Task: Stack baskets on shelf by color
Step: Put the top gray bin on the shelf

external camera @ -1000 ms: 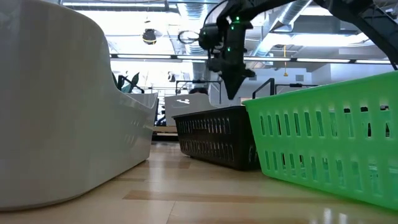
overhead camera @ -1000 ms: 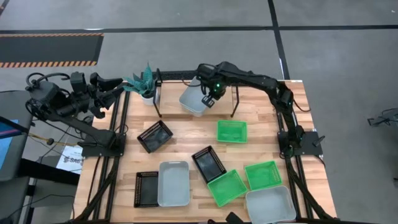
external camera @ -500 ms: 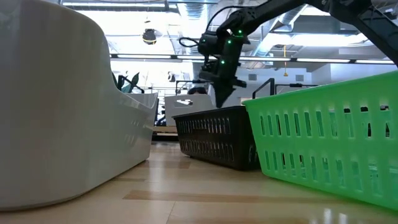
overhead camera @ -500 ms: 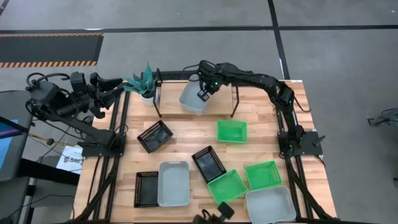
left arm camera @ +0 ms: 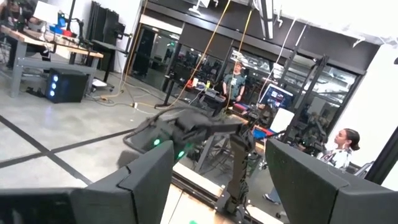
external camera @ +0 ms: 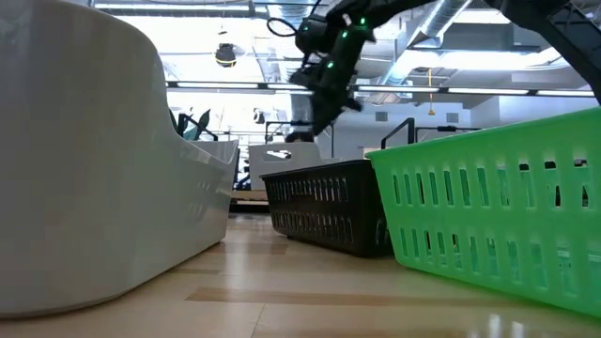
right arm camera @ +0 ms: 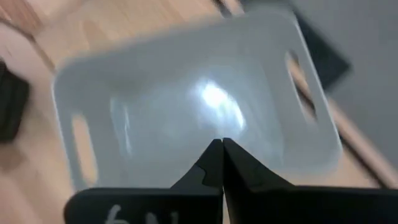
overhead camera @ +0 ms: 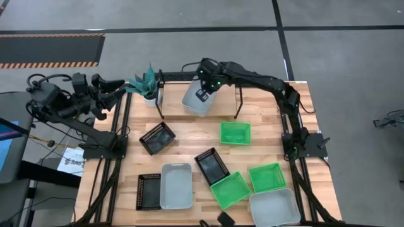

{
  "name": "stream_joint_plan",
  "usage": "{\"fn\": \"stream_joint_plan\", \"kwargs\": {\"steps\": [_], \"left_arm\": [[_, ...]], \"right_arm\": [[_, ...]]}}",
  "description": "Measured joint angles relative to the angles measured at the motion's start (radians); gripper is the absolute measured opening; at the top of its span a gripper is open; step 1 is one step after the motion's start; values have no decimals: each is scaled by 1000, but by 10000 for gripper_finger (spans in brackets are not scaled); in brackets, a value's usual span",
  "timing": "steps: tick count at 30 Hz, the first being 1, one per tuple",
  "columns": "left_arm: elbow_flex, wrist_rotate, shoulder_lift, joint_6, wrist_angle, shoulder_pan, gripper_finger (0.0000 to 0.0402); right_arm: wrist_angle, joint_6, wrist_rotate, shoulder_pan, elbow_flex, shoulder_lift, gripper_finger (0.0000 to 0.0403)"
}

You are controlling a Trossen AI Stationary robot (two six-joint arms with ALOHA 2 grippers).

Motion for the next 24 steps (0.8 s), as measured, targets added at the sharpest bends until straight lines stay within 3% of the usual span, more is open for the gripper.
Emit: {"fn": "stream_joint_plan", "kwargs": {"steps": [3, 7, 16, 24], "left_arm": [[0, 0, 0, -3, -14, 0, 244], [0, 0, 0, -4, -14, 0, 244], [0, 0, 0, -8, -13, 0, 244], [0, -3, 0, -9, -12, 0, 244]], "right_arm": [[-155, 26, -12, 2, 3, 7, 5], [-189, 28, -13, 1, -42, 27, 10], [34, 34, -13, -48, -226, 29, 12], [283, -44, -16, -54, -240, 29, 20]]}}
